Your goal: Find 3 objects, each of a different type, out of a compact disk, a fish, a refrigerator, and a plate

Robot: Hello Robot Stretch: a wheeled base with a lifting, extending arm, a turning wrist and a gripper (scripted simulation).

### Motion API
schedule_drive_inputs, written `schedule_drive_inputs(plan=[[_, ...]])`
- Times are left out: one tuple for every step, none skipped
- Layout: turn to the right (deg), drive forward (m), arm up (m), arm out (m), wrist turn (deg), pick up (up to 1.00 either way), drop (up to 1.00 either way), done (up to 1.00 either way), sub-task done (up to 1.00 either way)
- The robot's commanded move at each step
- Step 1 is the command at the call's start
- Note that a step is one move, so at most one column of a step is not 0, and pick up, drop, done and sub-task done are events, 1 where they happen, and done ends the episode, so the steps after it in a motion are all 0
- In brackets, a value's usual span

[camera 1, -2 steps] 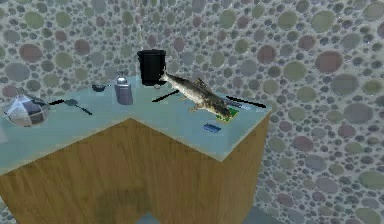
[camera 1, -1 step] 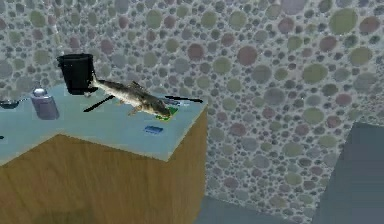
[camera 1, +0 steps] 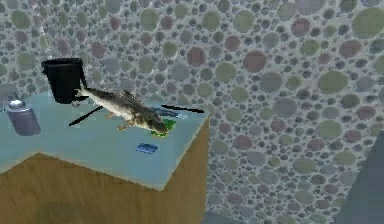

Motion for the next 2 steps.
schedule_drive_inputs(plan=[[-21.0,0.0,0.0,0.0,0.0,0.0,0.0,0.0,0.0],[0.0,0.0,0.0,0.0,0.0,0.0,0.0,1.0,0.0]])
